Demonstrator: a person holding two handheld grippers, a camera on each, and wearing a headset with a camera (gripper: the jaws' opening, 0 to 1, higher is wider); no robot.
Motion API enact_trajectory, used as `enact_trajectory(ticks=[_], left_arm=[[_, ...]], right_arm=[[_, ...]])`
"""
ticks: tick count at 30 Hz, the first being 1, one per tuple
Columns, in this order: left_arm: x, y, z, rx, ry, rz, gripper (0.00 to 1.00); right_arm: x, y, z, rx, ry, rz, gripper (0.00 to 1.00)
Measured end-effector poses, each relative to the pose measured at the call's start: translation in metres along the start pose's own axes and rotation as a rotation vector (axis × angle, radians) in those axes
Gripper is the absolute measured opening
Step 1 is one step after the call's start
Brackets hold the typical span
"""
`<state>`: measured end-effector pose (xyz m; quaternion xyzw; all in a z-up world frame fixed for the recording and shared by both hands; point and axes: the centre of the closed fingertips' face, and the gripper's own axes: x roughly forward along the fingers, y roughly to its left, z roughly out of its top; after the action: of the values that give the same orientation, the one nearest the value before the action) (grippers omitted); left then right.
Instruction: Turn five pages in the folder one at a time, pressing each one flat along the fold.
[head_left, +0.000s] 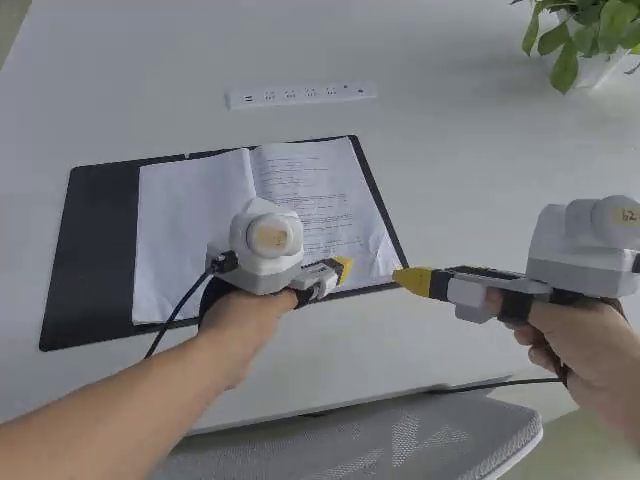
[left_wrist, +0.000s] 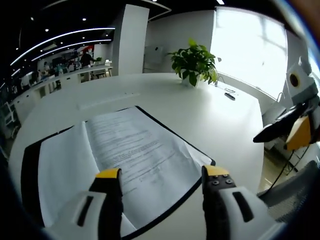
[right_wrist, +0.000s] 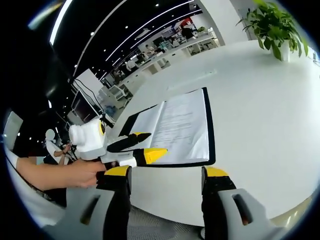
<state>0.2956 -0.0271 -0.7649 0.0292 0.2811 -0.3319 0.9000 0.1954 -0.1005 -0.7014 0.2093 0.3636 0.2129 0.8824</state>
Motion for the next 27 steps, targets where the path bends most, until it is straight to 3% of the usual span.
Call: enact_trajectory(ticks=[5,7,9,11,12,20,27], left_arm=[[0.022,-0.002,-0.006,0.031,0.002,0.029,0.65],[0.028,-0.002,-0.011,0.031,0.023,0.043,0.64],[0.031,0.000,-0.021,0.102,0.066,0.058,0.62],[0.033,0.001,-0.030,0.118,0.084,0.065,0.59],[0.033,0.002,-0.029,0.143,0.075,0.068,0.58],[0.034,0.002,-0.029,0.134,0.069,0.062,0.58],[0.035,0.002,-0.029,0.129,0.059,0.053,0.54]], right_arm=[[0.002,-0.003,-0.001,0.025,-0.007,-0.003,0.53],[0.003,-0.004,-0.002,0.035,-0.008,-0.001,0.51],[0.004,-0.007,-0.003,0.050,-0.007,-0.002,0.51],[0.005,-0.008,-0.003,0.047,-0.008,-0.002,0.51],[0.005,-0.009,-0.002,0.051,-0.010,-0.003,0.51],[0.012,-0.016,0.005,0.079,-0.026,0.001,0.49],[0.022,-0.013,0.005,0.088,-0.016,0.021,0.49]])
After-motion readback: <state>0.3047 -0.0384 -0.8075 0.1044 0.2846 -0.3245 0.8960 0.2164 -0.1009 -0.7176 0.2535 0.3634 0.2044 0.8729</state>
